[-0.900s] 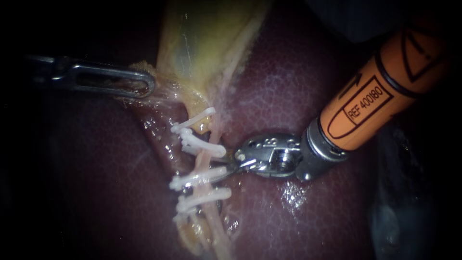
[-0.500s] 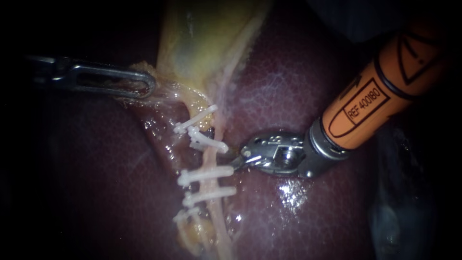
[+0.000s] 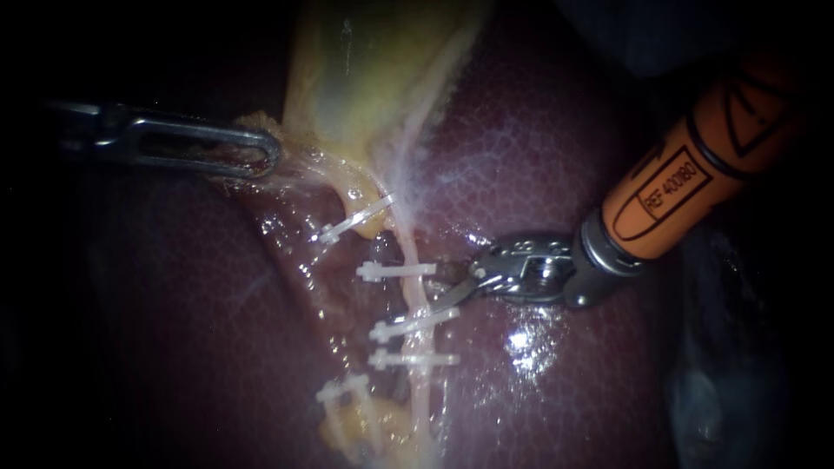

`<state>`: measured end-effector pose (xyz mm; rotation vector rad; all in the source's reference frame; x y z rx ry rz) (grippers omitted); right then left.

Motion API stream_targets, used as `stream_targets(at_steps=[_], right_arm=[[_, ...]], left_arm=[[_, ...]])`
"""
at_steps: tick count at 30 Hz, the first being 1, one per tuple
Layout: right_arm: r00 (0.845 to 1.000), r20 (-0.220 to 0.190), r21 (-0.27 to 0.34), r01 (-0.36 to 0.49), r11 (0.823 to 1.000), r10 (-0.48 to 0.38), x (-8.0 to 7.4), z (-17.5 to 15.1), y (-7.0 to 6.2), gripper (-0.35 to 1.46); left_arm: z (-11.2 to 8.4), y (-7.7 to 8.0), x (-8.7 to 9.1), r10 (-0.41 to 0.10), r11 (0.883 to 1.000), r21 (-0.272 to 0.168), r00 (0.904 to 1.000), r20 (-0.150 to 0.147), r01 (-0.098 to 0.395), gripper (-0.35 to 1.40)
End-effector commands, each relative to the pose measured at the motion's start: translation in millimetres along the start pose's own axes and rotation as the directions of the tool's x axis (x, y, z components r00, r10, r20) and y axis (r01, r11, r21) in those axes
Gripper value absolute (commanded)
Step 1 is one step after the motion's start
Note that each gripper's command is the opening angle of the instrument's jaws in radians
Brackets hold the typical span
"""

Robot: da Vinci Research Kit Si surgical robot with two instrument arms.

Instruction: Go to the cutting position right tube

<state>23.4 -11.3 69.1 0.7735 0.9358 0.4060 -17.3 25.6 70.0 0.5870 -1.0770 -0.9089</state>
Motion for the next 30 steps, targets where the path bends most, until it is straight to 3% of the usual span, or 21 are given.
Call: stream_targets(at_steps=[1,5,11,16,23,26,30], right_arm=[[1.0,0.006,0.002,-0.011,1.0,0.011,0.0,-0.4,0.0,1.26],[0.998,0.02,0.04,-0.066,0.997,0.065,0.0,-2.3,0.1,1.21],[0.985,0.062,0.123,-0.168,0.978,0.162,0.3,-3.4,0.8,1.23],[0.95,0.108,0.187,-0.308,0.933,0.292,0.3,-3.1,0.6,1.21],[0.902,0.166,0.218,-0.427,0.878,0.397,0.6,-2.6,-0.1,1.16],[0.882,0.158,0.255,-0.471,0.844,0.444,0.8,-2.4,-0.3,1.15],[0.868,0.126,0.302,-0.495,0.815,0.481,1.5,-1.6,-0.1,1.15]], left_arm=[[0.0,0.0,0.0,0.0,1.0,0.0,1.0,0.0,0.0,-0.35],[0.0,0.0,0.0,0.0,1.0,0.0,1.0,0.0,0.0,-0.35],[0.2,0.0,0.3,0.001,1.0,-0.002,1.0,0.001,-0.001,-0.35],[0.2,0.0,0.3,0.001,1.0,-0.002,1.0,0.001,-0.001,-0.35],[0.2,0.0,0.3,0.001,1.0,-0.002,1.0,0.001,-0.001,-0.35],[0.3,0.0,0.3,0.001,1.0,-0.002,1.0,0.001,-0.001,-0.35],[0.3,0.0,0.3,0.001,1.0,-0.003,1.0,0.001,-0.001,-0.35]])
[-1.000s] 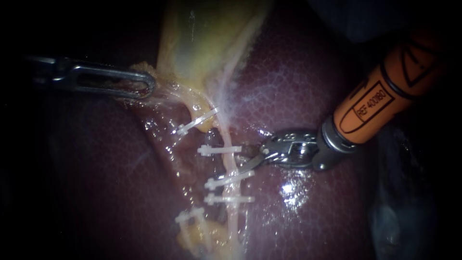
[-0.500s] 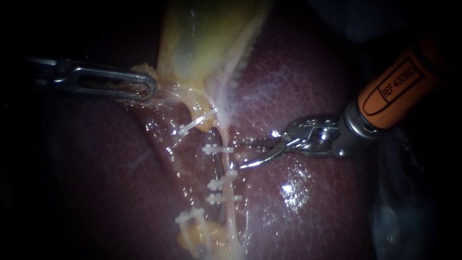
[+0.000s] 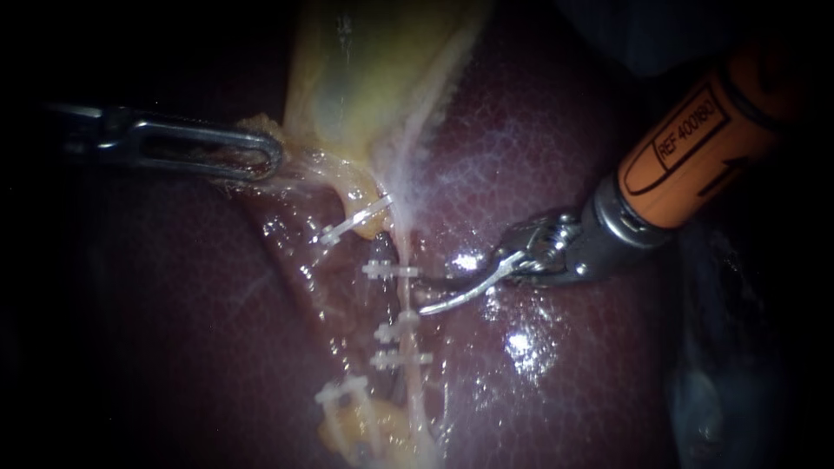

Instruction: Go to the cutting position right tube

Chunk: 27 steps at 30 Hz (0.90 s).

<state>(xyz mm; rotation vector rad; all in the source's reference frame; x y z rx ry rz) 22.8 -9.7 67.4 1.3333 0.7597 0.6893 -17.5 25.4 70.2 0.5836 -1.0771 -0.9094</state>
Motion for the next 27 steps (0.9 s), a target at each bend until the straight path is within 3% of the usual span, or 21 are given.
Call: stream_targets(at_steps=[1,7,15,19,23,27], right_arm=[[1.0,-0.01,0.014,-0.007,1.0,0.007,0.1,0.3,0.2,1.15],[0.998,-0.052,0.074,-0.036,0.997,0.04,0.6,1.1,0.2,1.15],[0.996,-0.053,0.129,-0.063,0.99,0.07,0.4,2.8,0.3,1.15],[0.995,-0.075,0.164,-0.059,0.985,0.073,0.6,4.2,0.5,1.2],[0.988,-0.146,0.16,0.081,0.984,-0.058,1.2,5.6,0.9,1.25],[0.956,-0.199,0.144,0.247,0.958,-0.216,1.7,6.6,1.2,1.28]], left_arm=[[0.0,0.0,0.0,0.0,1.0,0.0,1.0,0.0,0.0,-0.35],[0.0,0.0,0.0,0.0,1.0,0.0,1.0,0.0,0.0,-0.35],[0.1,0.1,0.1,0.0,1.0,0.0,1.0,0.0,0.0,-0.35],[0.1,0.1,0.0,0.0,1.0,0.0,1.0,0.0,0.0,-0.35],[0.1,0.1,0.0,0.0,1.0,0.0,1.0,0.0,0.0,-0.35],[0.0,0.0,0.0,0.0,1.0,0.0,1.0,0.0,0.0,-0.35]])
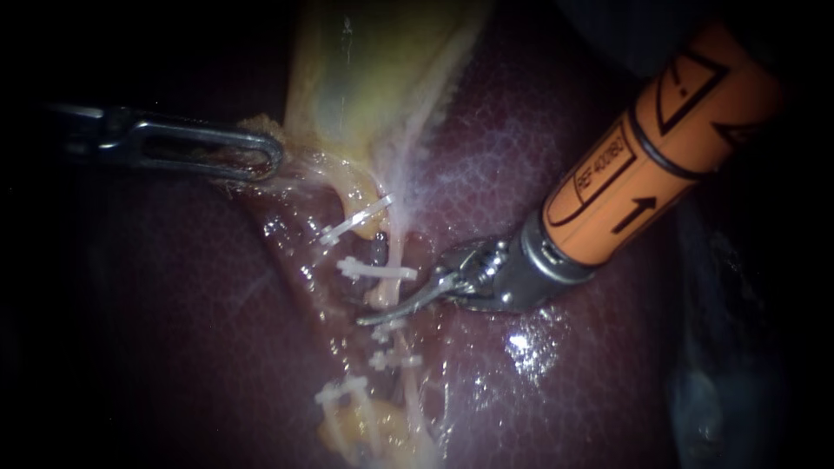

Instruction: Go to the cutting position right tube

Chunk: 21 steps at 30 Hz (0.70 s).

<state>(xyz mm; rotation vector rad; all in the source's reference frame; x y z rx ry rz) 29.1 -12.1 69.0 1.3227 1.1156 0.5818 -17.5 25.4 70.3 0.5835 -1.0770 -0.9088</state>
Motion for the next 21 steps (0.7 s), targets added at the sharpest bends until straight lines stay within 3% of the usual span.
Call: stream_targets(at_steps=[1,3,11,15,21], right_arm=[[0.999,-0.002,0.004,0.048,0.999,-0.048,0.1,0.1,0.0,1.26],[0.992,-0.009,0.01,0.125,0.992,-0.125,0.1,0.3,0.0,1.23],[0.972,-0.05,0.034,0.231,0.972,-0.229,0.4,1.0,-0.5,1.21],[0.967,-0.063,0.043,0.251,0.967,-0.248,1.0,1.4,-1.9,1.2],[0.96,-0.106,0.065,0.267,0.962,-0.259,3.4,1.6,-4.8,1.18]], left_arm=[[0.0,0.0,0.0,0.0,1.0,0.0,1.0,0.0,0.0,-0.35],[0.0,0.0,0.0,0.0,1.0,0.0,1.0,0.0,0.0,-0.35],[0.0,-0.1,-0.1,-0.001,1.0,0.0,1.0,0.0,0.001,-0.35],[0.0,-0.1,-0.1,-0.001,1.0,0.0,1.0,0.0,0.001,-0.35],[-0.1,-0.1,-0.1,-0.001,1.0,0.0,1.0,0.0,0.001,-0.35]])
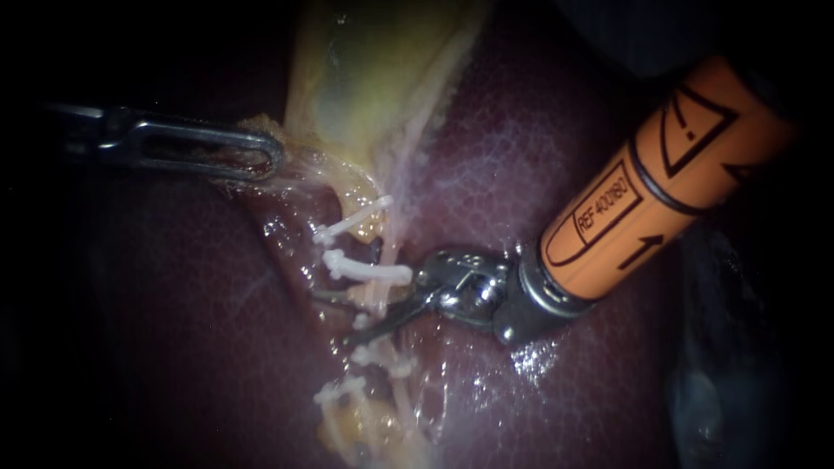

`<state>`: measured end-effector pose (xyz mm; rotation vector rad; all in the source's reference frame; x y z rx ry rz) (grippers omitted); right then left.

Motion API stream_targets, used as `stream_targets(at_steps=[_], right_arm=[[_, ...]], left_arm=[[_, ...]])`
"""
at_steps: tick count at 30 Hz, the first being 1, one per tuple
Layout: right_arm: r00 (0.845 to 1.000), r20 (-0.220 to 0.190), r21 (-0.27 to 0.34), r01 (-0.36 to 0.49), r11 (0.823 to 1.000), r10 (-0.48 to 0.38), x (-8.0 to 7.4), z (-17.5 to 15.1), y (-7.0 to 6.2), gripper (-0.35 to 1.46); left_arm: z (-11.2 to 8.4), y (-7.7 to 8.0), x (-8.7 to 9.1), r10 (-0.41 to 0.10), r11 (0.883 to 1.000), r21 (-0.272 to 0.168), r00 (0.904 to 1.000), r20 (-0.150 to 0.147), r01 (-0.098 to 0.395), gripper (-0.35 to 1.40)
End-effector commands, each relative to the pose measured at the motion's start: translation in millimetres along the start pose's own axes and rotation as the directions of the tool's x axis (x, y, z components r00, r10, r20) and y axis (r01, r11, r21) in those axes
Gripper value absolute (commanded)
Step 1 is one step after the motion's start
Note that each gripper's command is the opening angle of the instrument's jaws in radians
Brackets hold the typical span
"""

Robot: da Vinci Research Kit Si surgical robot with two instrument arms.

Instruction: Go to the cutting position right tube

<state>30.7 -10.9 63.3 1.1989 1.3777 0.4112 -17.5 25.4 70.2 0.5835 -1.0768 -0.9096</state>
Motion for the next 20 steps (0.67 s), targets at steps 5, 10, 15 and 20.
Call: stream_targets(at_steps=[5,10,15,20], right_arm=[[1.0,-0.01,0.005,0.006,1.0,-0.006,1.7,0.1,-1.3,1.16],[1.0,-0.01,0.005,0.006,1.0,-0.006,1.6,0.2,-1.2,1.15],[1.0,-0.01,0.004,0.007,1.0,-0.007,1.6,0.1,-1.0,1.15],[1.0,-0.01,0.004,0.007,1.0,-0.007,1.5,0.1,-1.0,1.15]], left_arm=[[0.0,0.0,0.0,0.0,1.0,0.001,1.0,0.0,0.0,-0.35],[0.0,0.0,0.0,0.0,1.0,0.001,1.0,0.0,0.0,-0.35],[0.0,0.0,0.0,0.0,1.0,0.0,1.0,0.0,0.0,-0.35],[0.0,0.0,0.0,0.0,1.0,0.001,1.0,0.0,0.0,-0.35]])
